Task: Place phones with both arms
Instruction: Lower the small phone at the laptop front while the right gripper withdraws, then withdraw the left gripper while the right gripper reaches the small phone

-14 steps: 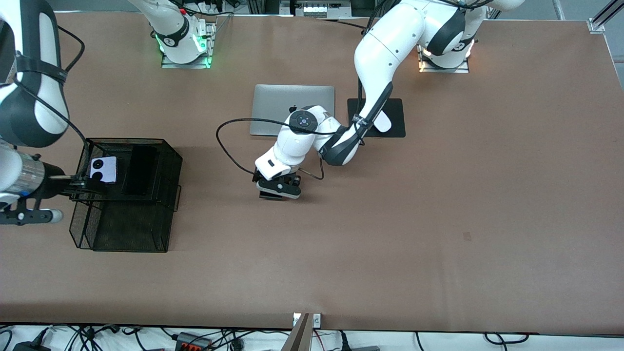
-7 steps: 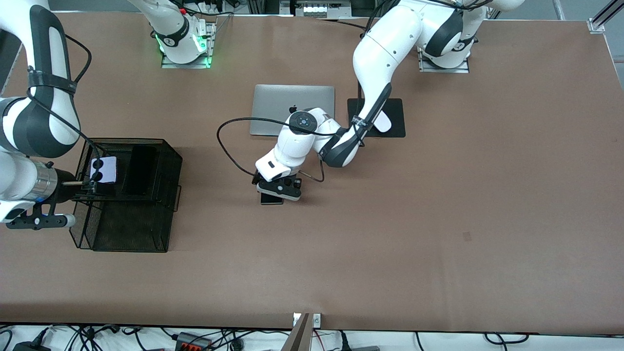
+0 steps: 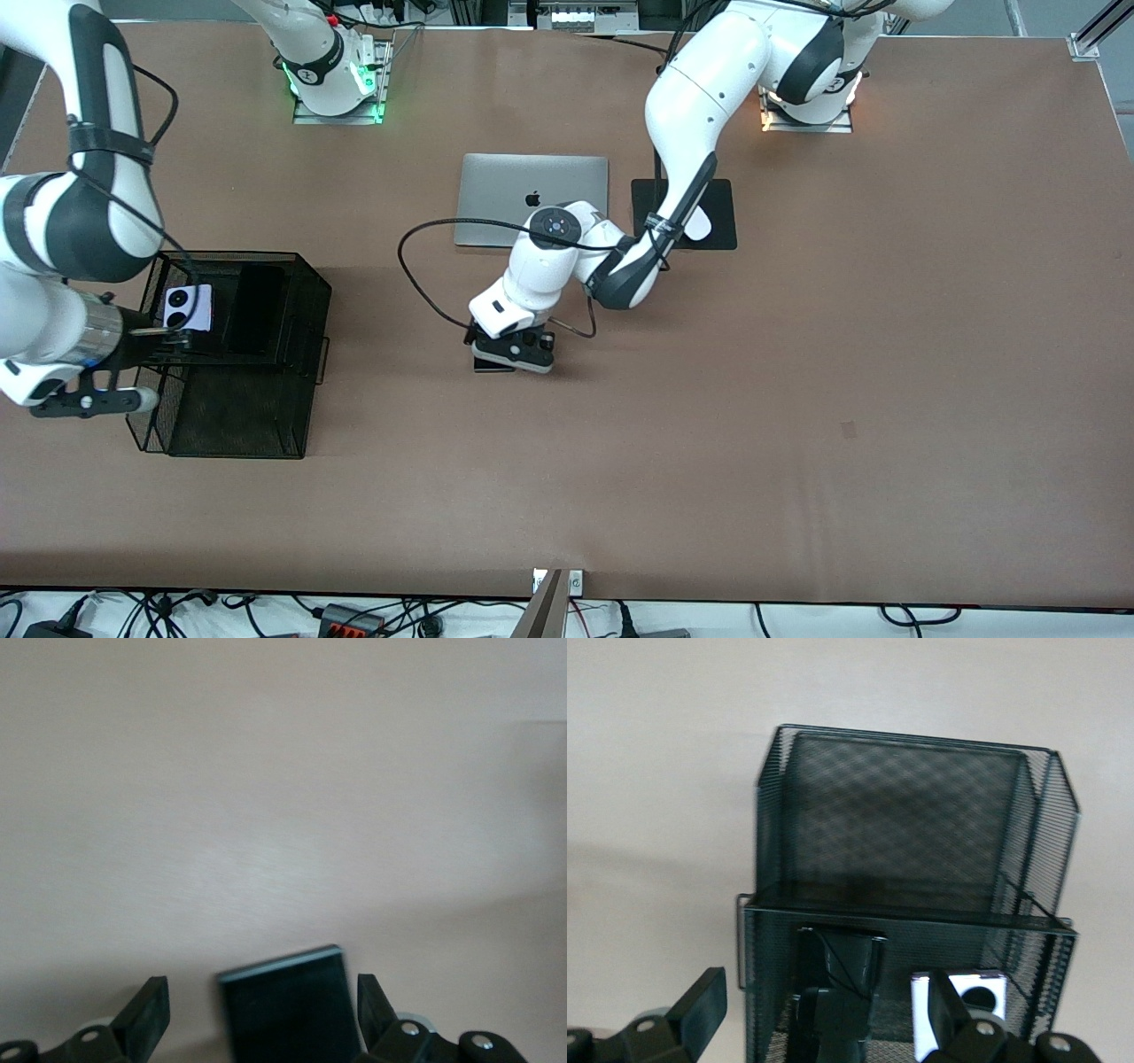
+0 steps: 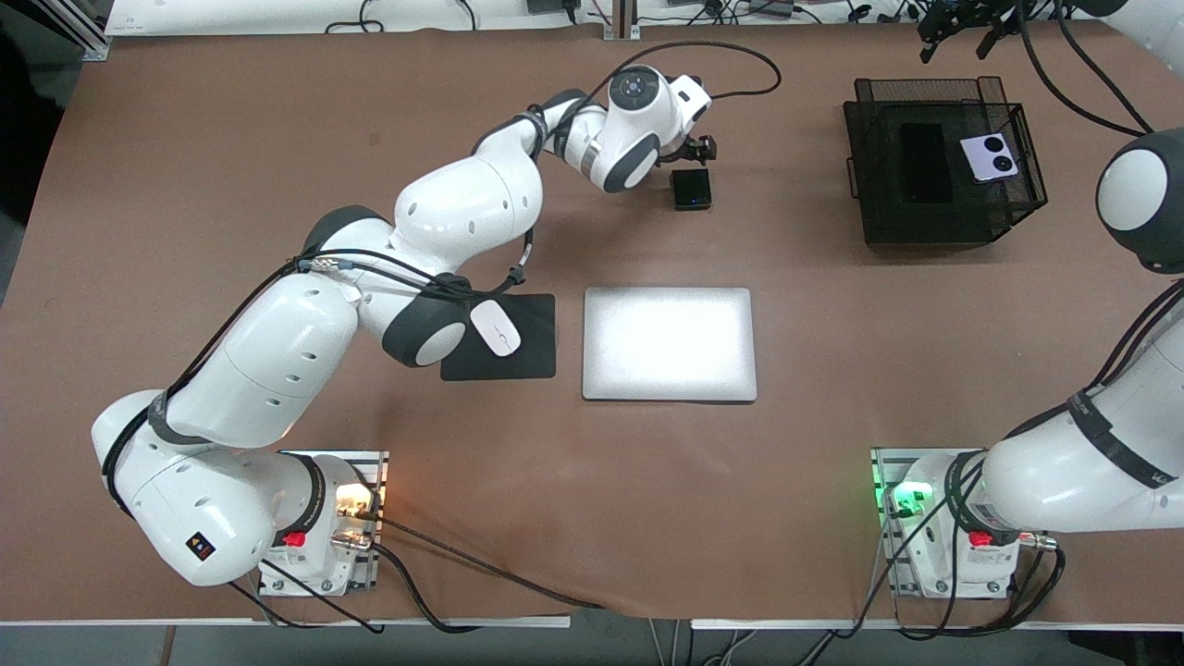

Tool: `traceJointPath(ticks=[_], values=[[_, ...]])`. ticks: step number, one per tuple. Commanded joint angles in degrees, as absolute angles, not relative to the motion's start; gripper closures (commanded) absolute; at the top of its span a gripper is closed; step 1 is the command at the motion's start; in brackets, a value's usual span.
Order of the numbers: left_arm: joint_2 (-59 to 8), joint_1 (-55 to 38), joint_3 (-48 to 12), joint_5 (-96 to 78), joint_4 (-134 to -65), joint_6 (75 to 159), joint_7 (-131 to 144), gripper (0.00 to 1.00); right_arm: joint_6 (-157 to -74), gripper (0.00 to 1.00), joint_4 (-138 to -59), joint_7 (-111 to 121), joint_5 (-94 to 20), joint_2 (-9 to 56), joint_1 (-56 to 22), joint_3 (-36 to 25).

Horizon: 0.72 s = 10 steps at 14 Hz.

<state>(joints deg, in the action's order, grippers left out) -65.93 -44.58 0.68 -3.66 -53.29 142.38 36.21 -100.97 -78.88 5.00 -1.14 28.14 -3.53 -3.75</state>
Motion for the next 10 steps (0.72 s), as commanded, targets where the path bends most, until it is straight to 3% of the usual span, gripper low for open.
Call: traceJointPath(ticks=[1,3,10], values=[[-60.8,-39.8,-0.5,-3.4,-52.6,133.0,30.9,0.06,-101.0,0.00,-79.1,4.2,-1.8,28.0,-5.4,-3.9],[-57.1,-36.4,-1.6,-3.6,-52.7,125.5,29.2,0.00,-100.9,0.00,-79.1,4.2,-1.8,28.1,-8.1,-3.9],[-47.8,-24.3,-5.2,-5.7,-54.8,110.9,19.4,0.00,-105.1,0.00,-78.9,4.1,-2.5,33.7,-19.0,-3.9]])
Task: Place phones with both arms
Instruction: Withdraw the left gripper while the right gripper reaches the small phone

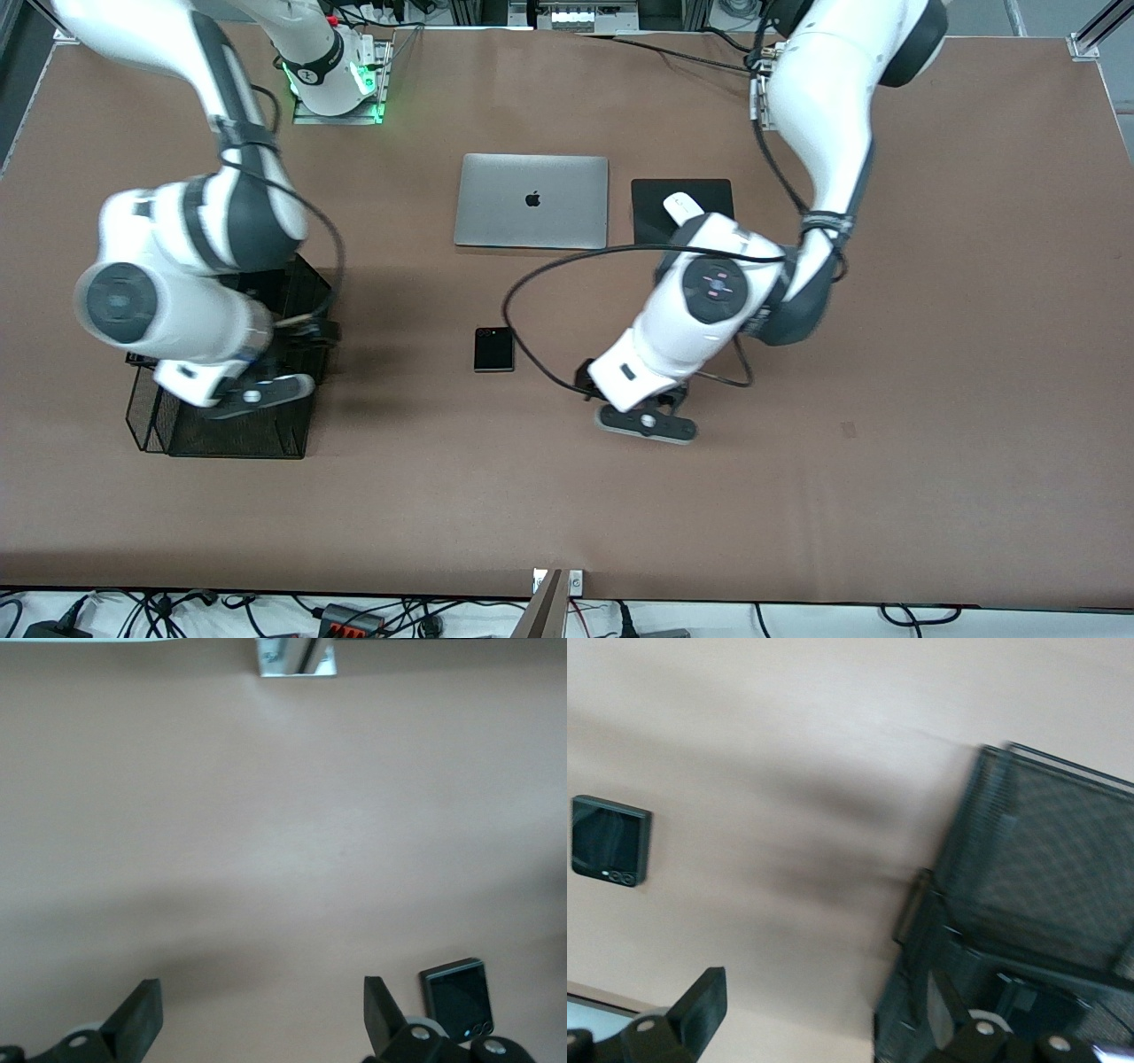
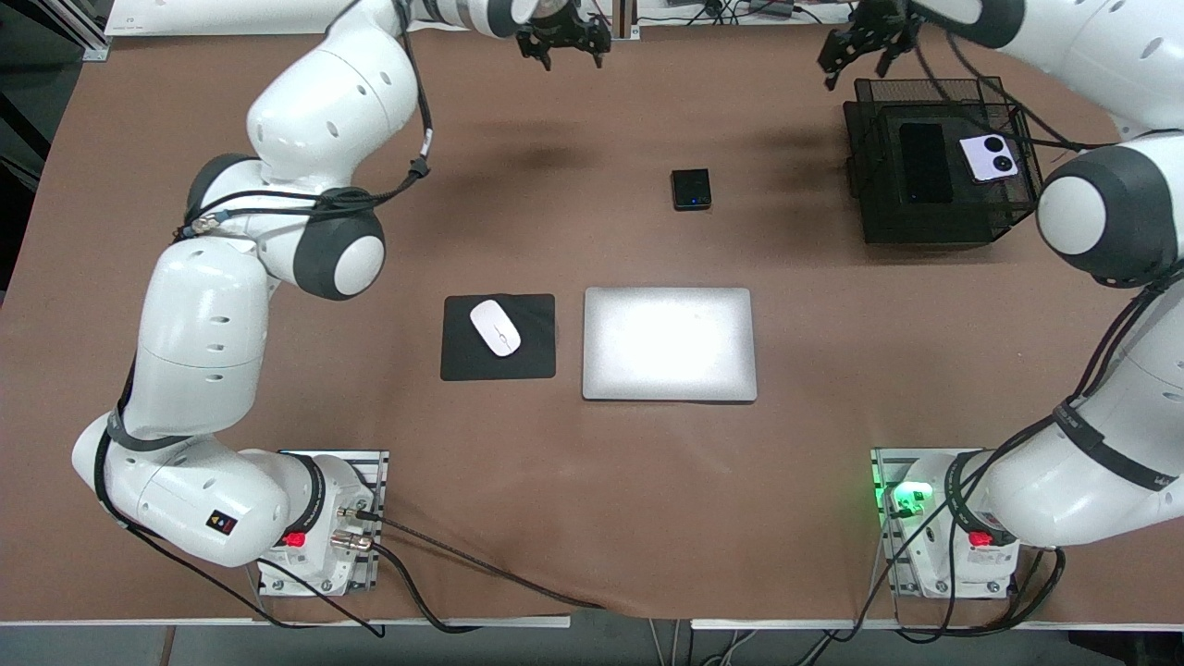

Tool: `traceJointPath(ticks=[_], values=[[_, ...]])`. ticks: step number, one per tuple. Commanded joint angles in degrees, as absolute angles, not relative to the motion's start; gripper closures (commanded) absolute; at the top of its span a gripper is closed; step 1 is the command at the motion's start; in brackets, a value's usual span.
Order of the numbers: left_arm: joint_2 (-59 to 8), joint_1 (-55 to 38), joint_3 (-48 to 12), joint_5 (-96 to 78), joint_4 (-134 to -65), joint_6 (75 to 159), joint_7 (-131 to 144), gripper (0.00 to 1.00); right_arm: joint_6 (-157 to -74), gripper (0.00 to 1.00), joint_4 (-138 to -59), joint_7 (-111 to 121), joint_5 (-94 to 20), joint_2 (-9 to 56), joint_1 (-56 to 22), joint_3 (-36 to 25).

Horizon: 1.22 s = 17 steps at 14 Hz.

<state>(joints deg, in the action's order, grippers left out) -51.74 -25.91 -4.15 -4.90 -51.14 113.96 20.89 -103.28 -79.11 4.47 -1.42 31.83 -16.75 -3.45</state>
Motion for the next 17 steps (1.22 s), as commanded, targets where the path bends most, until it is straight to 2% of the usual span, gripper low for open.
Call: traceJointPath(ticks=[1,4,6,11,14,17], values=[[-46.6,-23.0,-5.2,-5.7,-55.1,108.2,19.4,0.00,-106.2,0.00,-78.8,4.0,-4.1,34.8,-20.1,-3.9],[-43.1,-18.7,-5.2,-5.6,-55.6,98.3,19.1,0.00,-110.8,0.00,-78.9,-2.3,-6.7,38.6,-23.2,-4.0],[-41.9,-16.0,-5.2,-5.5,-55.6,93.5,17.7,0.00,-113.4,0.00,-78.9,-10.2,-6.4,40.4,-27.1,-4.1],[-38.9,-8.8,-4.1,-4.6,-55.8,81.7,16.8,0.00,-118.2,0.00,-79.1,-21.6,-6.9,43.8,-31.1,-4.0],[-36.7,-5.2,-4.2,-1.8,-56.9,79.4,16.0,0.00,-120.8,0.00,-79.1,-24.8,-6.9,45.9,-33.4,-4.0],[-33.4,-2.8,-4.0,-1.6,-63.1,79.6,12.1,0.00,-121.7,0.00,-79.1,-24.9,-7.0,48.2,-34.5,-4.0]])
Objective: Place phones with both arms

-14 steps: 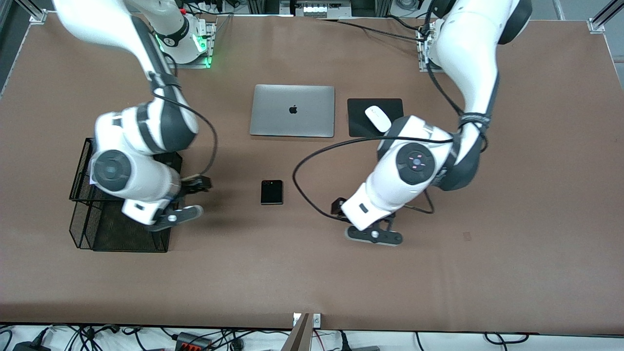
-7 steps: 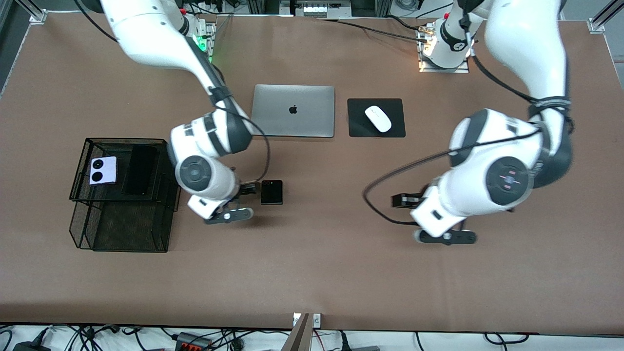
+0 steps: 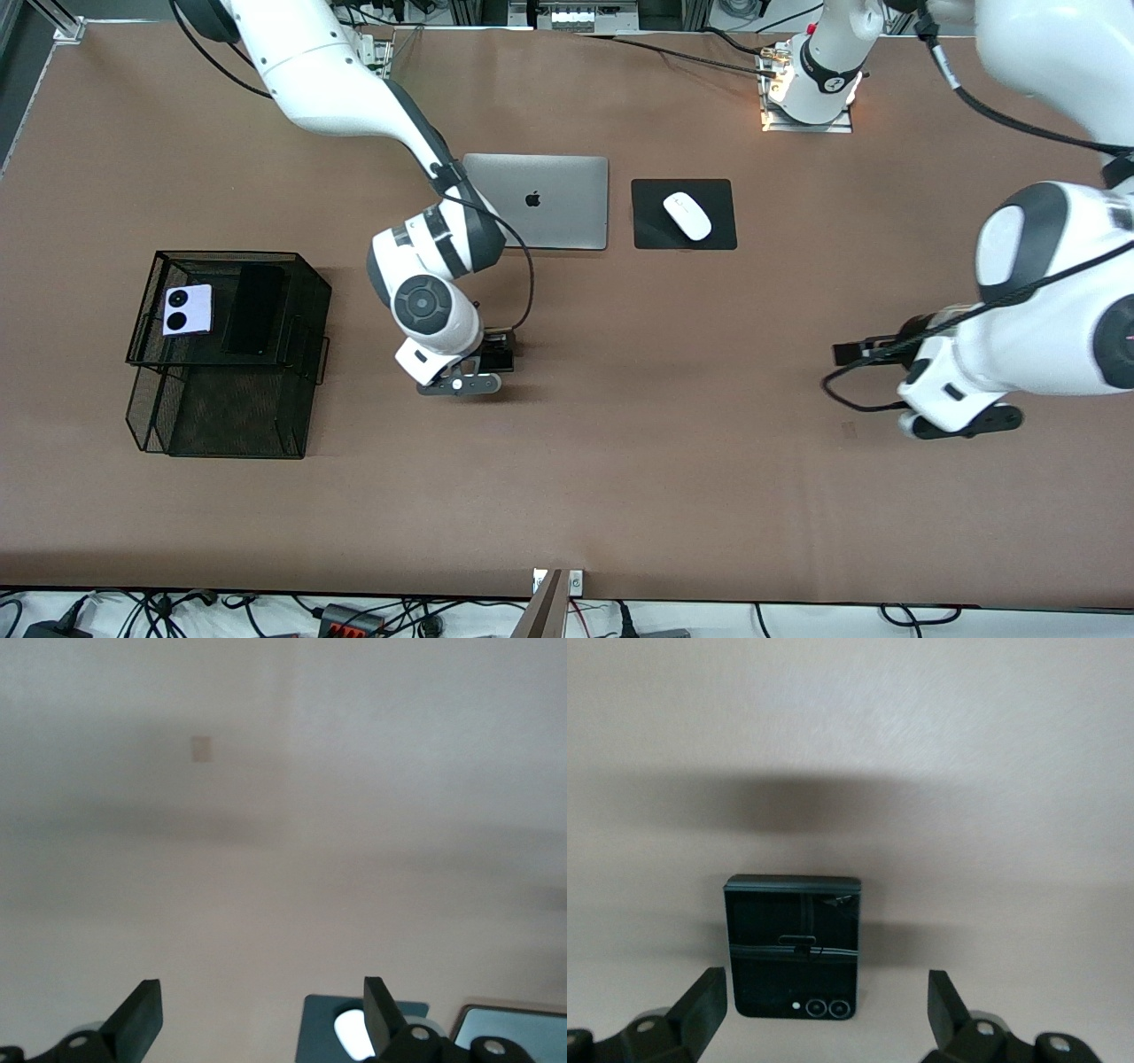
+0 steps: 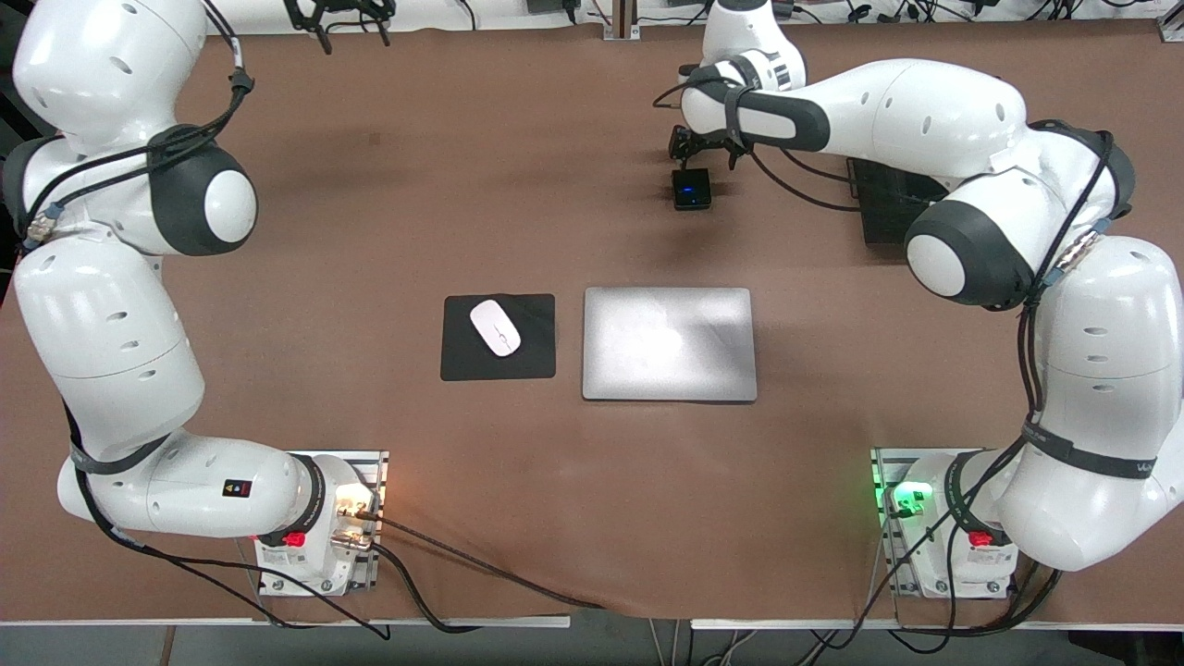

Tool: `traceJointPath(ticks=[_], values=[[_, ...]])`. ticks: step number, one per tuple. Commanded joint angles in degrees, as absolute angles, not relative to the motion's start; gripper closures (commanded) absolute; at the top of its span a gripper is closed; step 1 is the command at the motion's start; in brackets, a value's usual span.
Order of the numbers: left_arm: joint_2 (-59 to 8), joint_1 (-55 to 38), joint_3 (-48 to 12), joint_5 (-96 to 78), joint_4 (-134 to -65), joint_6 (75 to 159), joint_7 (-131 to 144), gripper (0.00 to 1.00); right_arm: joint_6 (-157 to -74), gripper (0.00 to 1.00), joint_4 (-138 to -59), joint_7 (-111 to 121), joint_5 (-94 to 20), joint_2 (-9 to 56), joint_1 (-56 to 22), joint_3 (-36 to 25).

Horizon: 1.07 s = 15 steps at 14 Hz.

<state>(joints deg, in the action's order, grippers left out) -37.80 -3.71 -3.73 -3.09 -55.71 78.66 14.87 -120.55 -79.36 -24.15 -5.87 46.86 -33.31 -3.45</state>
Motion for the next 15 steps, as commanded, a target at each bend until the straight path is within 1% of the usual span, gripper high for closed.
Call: traceJointPath(ticks=[1,4,7,11,12,15], values=[[-32.5,-1.3,-4.4,-1.6,-65.0,80.2,10.8,0.00,-123.2,0.00,-79.2,-25.0,-7.0,48.7,-35.4,-4.0],[-31.6,-1.0,-4.3,-1.6,-69.9,82.1,11.1,0.00,-124.8,0.00,-79.2,-25.0,-7.1,50.0,-35.7,-4.0],[-28.4,2.2,-4.7,-1.7,-77.6,89.2,11.0,0.00,-124.8,0.00,-79.3,-24.8,-6.9,50.5,-36.3,-4.0],[-23.7,2.4,-4.7,-1.6,-86.7,96.5,11.1,0.00,-124.6,0.00,-79.8,-24.3,-6.3,50.5,-36.3,-4.0],[-22.5,2.5,-4.7,-1.7,-88.3,98.1,11.6,0.00,-124.6,0.00,-80.2,-24.1,-6.2,50.5,-36.3,-4.0],[-20.0,2.5,-4.7,-1.6,-91.4,99.4,13.4,0.00,-124.4,0.00,-80.4,-24.1,-6.2,50.5,-36.2,-4.1]])
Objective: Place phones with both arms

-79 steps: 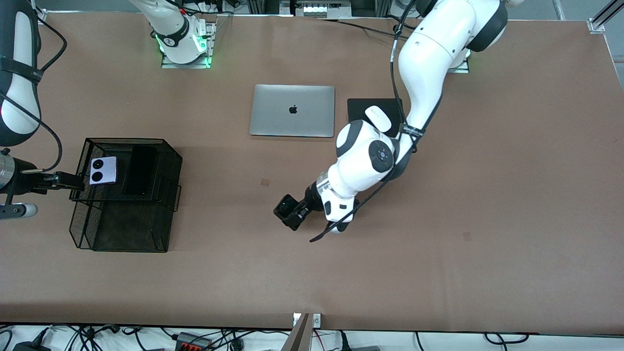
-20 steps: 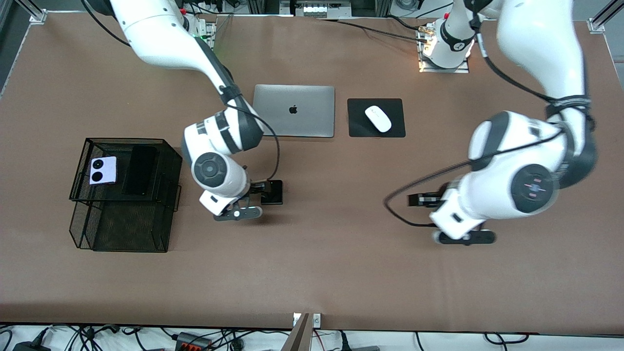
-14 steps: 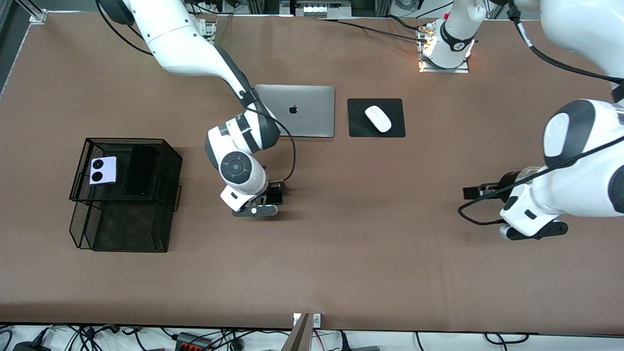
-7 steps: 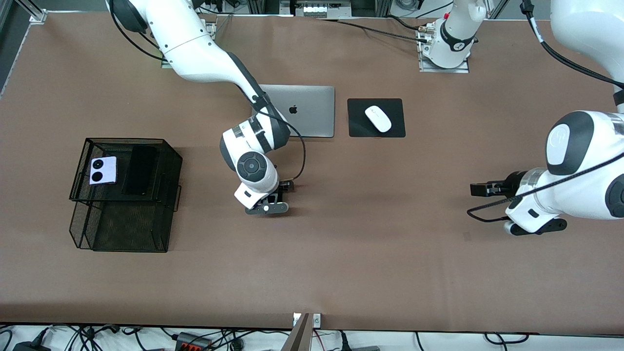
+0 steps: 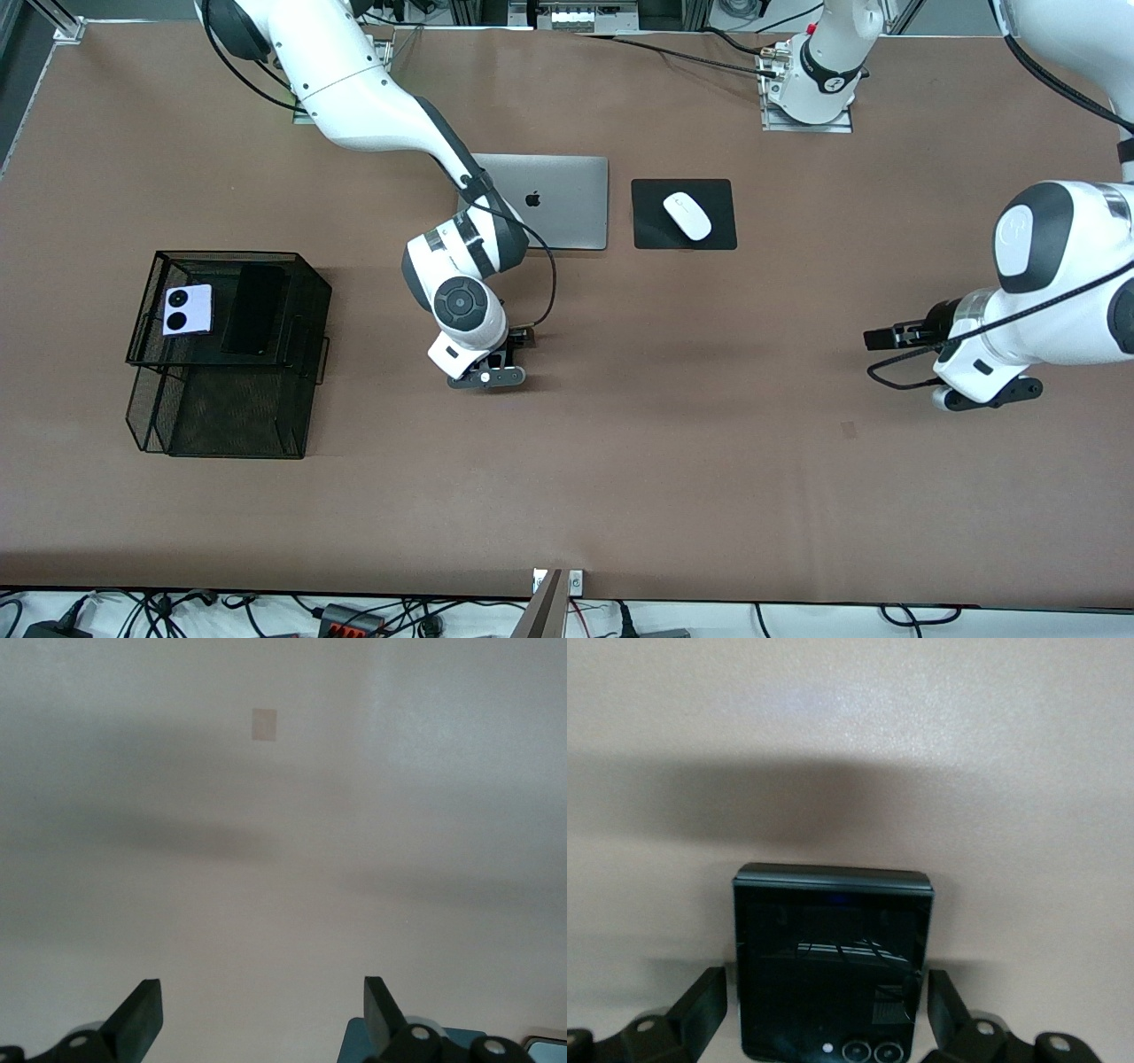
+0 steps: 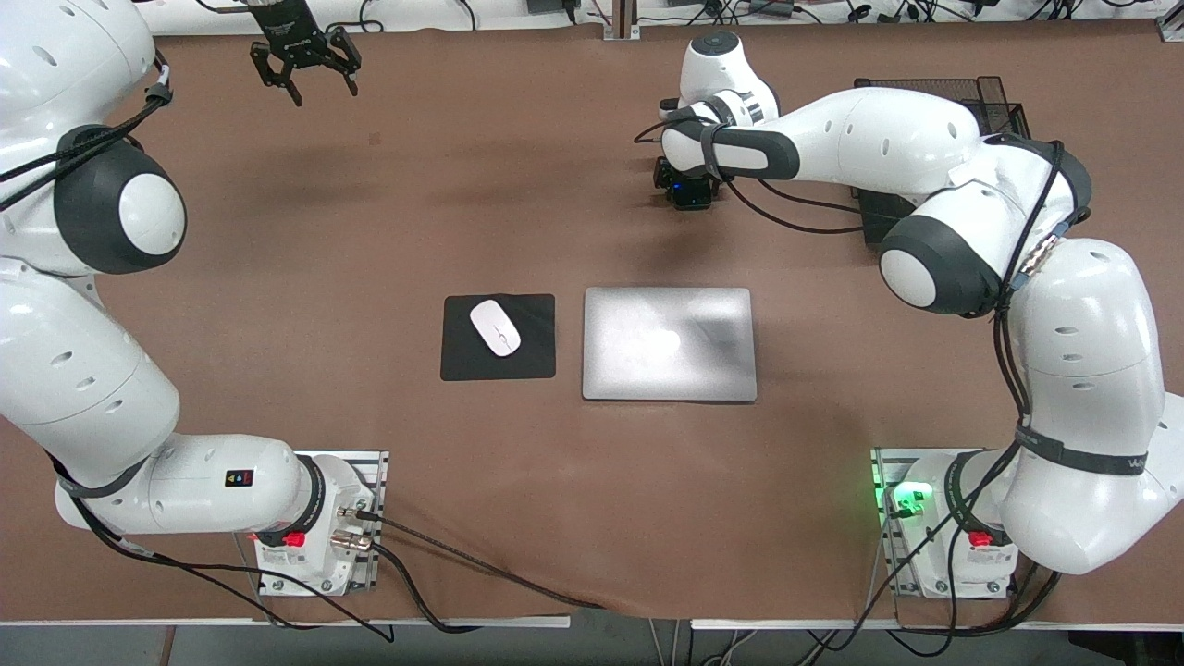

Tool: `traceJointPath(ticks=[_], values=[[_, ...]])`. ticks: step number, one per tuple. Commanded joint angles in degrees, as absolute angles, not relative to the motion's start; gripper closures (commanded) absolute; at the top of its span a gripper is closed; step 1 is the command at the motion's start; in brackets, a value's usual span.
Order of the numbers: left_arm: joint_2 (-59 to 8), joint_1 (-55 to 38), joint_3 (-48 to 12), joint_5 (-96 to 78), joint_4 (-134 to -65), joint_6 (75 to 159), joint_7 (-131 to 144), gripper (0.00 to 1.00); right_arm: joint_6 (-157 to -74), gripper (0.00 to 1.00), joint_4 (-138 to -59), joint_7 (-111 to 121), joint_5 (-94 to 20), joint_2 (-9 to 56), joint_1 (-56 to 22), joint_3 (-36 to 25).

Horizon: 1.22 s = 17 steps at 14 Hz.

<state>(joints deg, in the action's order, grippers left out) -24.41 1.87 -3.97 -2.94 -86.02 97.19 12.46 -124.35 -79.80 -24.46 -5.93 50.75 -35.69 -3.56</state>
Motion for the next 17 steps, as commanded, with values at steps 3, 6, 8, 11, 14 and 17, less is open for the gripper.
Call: traceJointPath(ticks=[3,6,8,11,14,17], values=[[-14.3,2.7,-4.7,-1.6,-100.7,106.0,13.4,0.00,-124.4,0.09,-80.3,-24.4,-6.3,50.5,-36.2,-4.1],[-10.6,3.3,-4.3,-1.4,-104.9,109.0,12.5,0.00,-124.5,0.55,-80.0,-24.2,-6.3,50.4,-36.0,-4.3],[-8.0,5.9,-4.7,0.1,-106.3,107.9,12.1,0.00,-124.5,0.62,-79.7,-24.2,-6.4,49.7,-35.6,-4.5],[-7.1,6.4,-4.7,1.5,-107.4,109.3,10.9,0.00,-123.7,0.63,-78.1,-23.6,-6.4,48.6,-34.6,-6.8],[-7.1,6.1,-4.9,1.4,-108.0,110.4,11.4,0.00,-123.7,0.64,-77.9,-23.0,-6.3,46.7,-34.8,-12.7],[-7.2,5.6,-5.0,1.4,-107.5,110.3,11.3,0.00,-121.4,0.64,-77.7,-21.1,-6.2,44.5,-34.6,-17.3]])
